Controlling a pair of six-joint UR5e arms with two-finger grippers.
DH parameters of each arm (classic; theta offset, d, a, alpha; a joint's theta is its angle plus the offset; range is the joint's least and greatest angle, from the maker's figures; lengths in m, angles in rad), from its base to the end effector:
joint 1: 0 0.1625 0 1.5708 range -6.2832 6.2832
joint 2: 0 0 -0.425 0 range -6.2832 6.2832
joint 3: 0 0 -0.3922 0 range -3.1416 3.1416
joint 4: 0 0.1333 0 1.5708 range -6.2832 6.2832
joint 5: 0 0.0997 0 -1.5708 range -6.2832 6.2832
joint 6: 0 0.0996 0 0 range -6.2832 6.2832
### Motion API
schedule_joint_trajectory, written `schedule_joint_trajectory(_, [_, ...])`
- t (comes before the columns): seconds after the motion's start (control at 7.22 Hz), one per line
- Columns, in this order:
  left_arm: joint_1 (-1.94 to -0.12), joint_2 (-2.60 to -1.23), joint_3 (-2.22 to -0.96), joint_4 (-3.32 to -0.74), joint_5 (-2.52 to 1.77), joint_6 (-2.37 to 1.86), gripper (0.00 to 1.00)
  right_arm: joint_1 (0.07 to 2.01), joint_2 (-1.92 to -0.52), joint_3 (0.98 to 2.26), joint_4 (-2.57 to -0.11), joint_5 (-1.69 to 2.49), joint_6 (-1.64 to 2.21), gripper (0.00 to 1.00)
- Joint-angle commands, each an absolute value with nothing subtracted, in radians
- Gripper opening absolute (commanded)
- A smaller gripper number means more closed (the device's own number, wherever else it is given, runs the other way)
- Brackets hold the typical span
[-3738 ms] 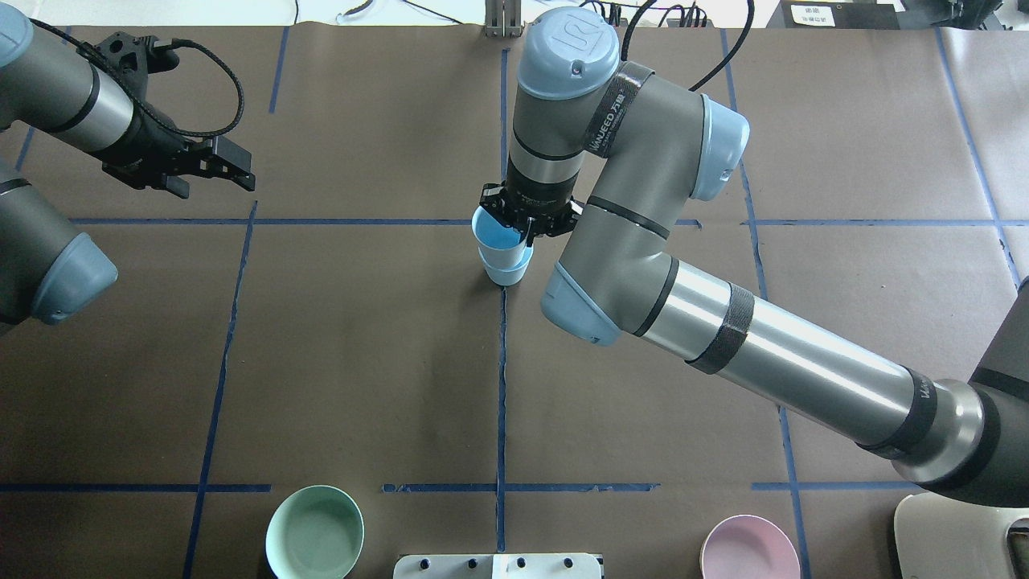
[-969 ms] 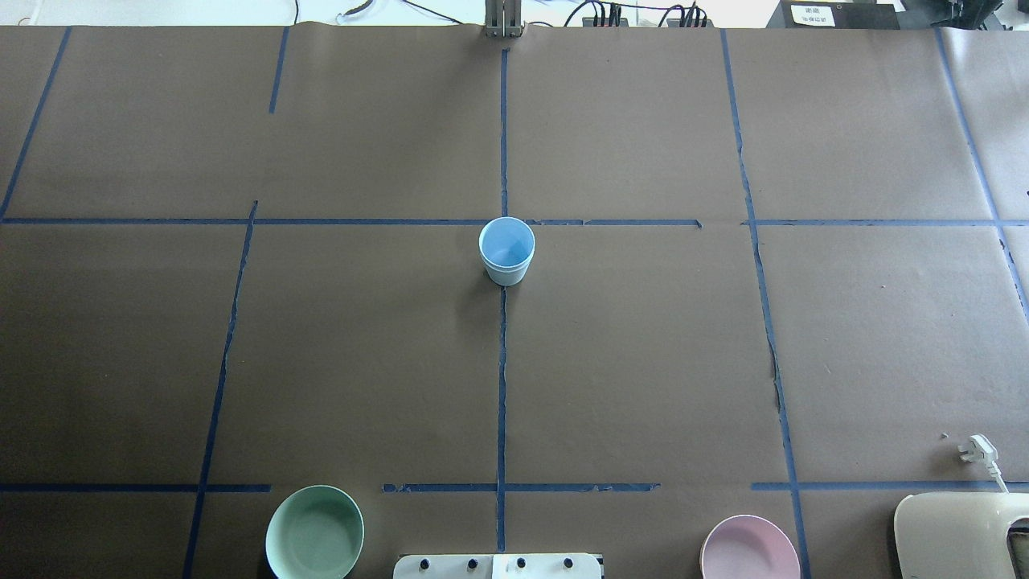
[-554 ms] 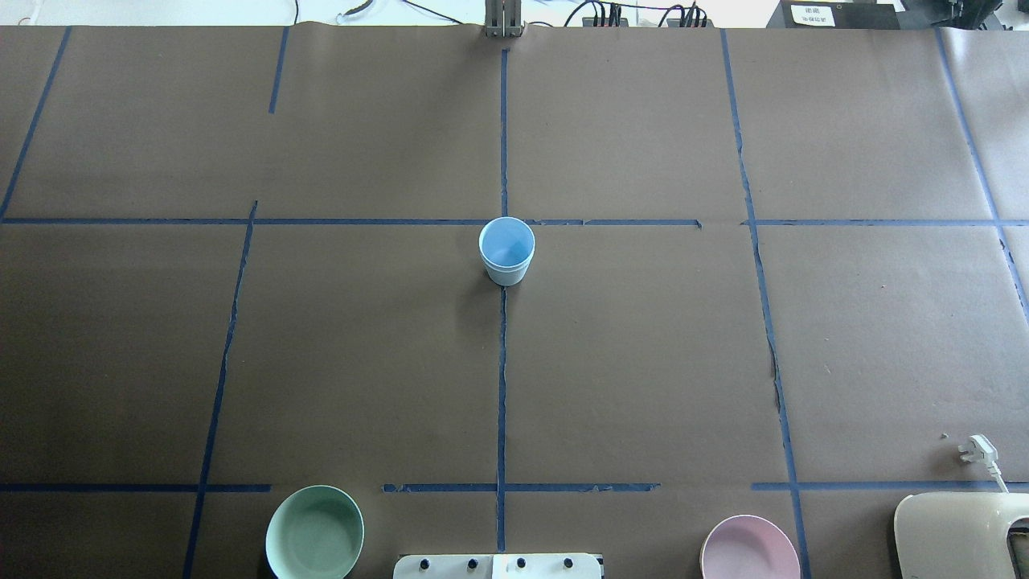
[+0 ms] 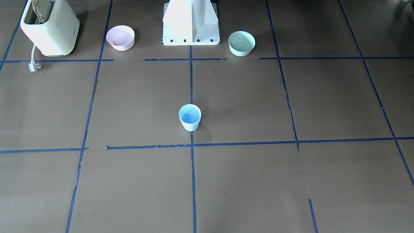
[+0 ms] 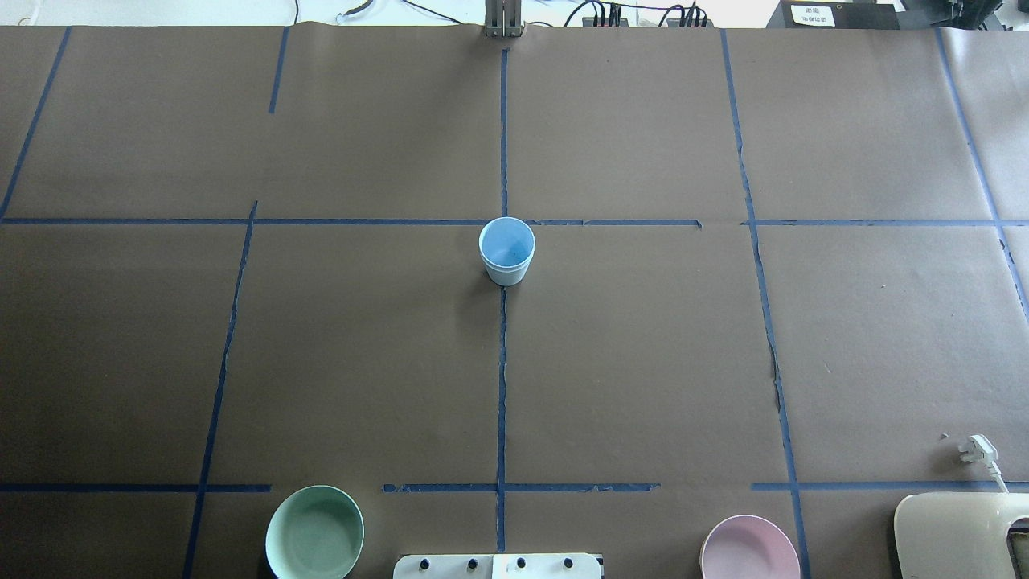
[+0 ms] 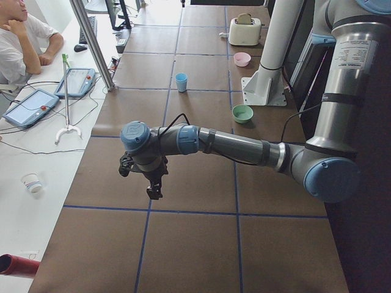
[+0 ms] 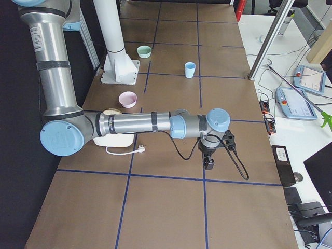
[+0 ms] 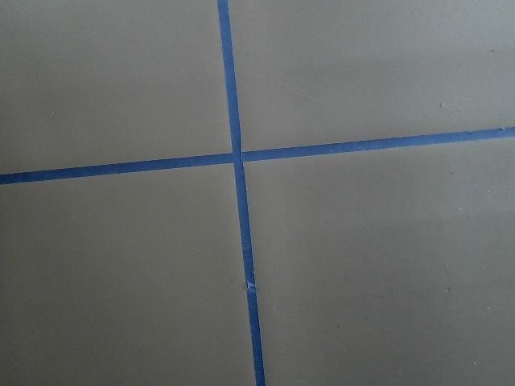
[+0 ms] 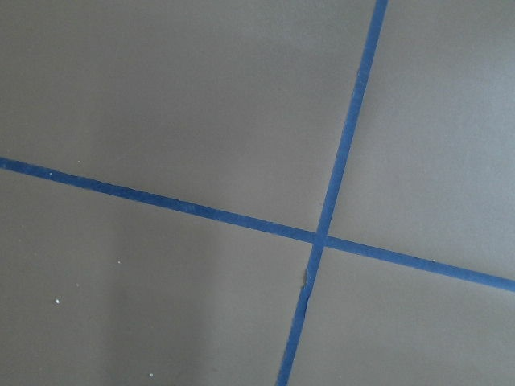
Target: Stack blue cups with both arms
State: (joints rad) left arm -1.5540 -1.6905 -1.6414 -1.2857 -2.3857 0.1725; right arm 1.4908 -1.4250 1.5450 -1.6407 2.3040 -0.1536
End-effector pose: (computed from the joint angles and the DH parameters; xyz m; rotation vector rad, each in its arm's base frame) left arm -0.0519 -0.5296 0.5877 -0.0259 0.8194 0.1400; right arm 0.0221 -0.5580 0.6050 0.0750 -0.7327 -0.2413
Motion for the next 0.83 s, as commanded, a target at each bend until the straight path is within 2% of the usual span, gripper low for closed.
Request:
schedule_joint_trajectory(0.0, [-1.554, -1.666, -1.647, -1.389, -2.390, 0.172, 1.00, 1.489, -1.436, 1.565, -1.694, 2.265, -0.218, 1.00])
schedule_joint_trajectory(0.69, [-1.549, -1.652, -1.644, -1.447, -2.379, 0.170, 1.00, 1.489, -1.437, 1.559, -1.690, 2.365, -0.203, 1.00])
